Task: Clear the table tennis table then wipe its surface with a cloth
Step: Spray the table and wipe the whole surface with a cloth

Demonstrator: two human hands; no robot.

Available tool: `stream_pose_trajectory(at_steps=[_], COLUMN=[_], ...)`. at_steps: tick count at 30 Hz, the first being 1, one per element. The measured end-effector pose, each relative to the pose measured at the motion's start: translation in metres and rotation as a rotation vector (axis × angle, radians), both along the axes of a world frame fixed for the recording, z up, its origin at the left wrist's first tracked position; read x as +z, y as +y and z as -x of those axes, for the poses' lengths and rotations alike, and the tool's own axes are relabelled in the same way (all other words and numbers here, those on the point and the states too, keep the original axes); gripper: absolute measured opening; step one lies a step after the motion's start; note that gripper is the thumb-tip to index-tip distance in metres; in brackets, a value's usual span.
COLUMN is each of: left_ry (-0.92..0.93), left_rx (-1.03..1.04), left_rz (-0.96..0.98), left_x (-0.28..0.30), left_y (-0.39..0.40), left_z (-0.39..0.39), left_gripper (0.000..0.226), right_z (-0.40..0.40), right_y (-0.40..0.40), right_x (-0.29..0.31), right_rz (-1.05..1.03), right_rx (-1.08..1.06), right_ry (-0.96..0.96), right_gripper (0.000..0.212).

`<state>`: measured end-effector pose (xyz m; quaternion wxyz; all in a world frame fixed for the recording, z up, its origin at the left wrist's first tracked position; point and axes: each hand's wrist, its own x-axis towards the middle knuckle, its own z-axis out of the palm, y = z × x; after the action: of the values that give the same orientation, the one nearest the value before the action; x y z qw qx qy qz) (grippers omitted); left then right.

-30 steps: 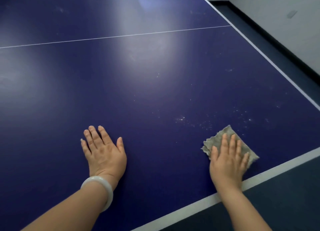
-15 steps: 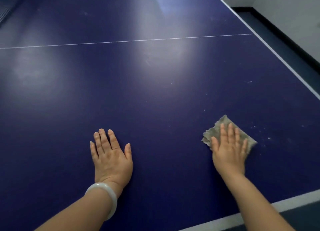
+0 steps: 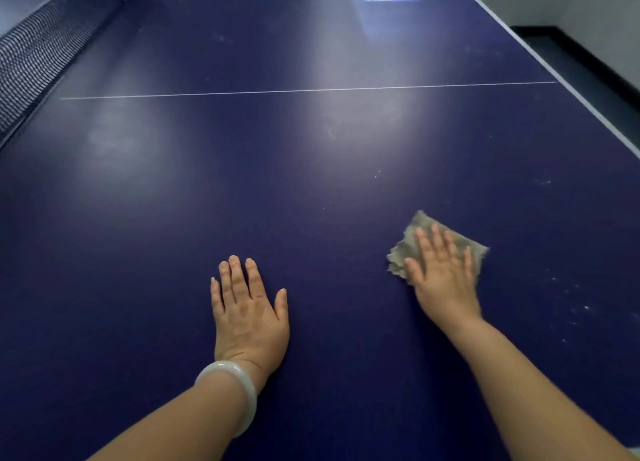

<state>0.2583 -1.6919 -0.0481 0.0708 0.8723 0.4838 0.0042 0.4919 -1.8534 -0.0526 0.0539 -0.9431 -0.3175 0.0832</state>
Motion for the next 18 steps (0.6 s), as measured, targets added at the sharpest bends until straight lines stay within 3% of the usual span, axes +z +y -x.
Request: stream_pose_trajectory(at_steps=[2,4,9,12,14,18], left_ry=[-0.021,-0.031,-0.03,-0.004,0.019,0.046], left_rx=[0.0,0.002,-0.004,-0.005,-0.002,-0.004], left_rz=[-0.011,-0.031,-0.034,-0.037,-0.032,-0.014], left_x=[-0.002,-0.004,-0.007,-0.009,-0.01,-0.01], left_y=[0.0,0.001,0.001,0.002,0.003,0.001], left_z=[0.001,0.001,0.0,0.0,0.001,0.001], left_gripper=[0.075,0.079,0.085,0.083,0.081,0.076], right_z=[0.001,0.034,0.126,0.101,0.058,0.004], right_y=[-0.017,-0.02,0.023,0.054,0.061,0.036], right_x=[0.0,-0.005,-0.008,-0.009,-0.01,-0.001], right_rz=[-0.011,-0.044,-0.126,-0.096,-0.066,0.019], right_rx=[-0.165,-0.181,0.329,0.503,0.419,-0.124], right_ry=[-0.022,-0.095,-0.147,-0.122,-0.124,-0.028], right_gripper=[0.069,0.066,0.059,0.059,0.063,0.061])
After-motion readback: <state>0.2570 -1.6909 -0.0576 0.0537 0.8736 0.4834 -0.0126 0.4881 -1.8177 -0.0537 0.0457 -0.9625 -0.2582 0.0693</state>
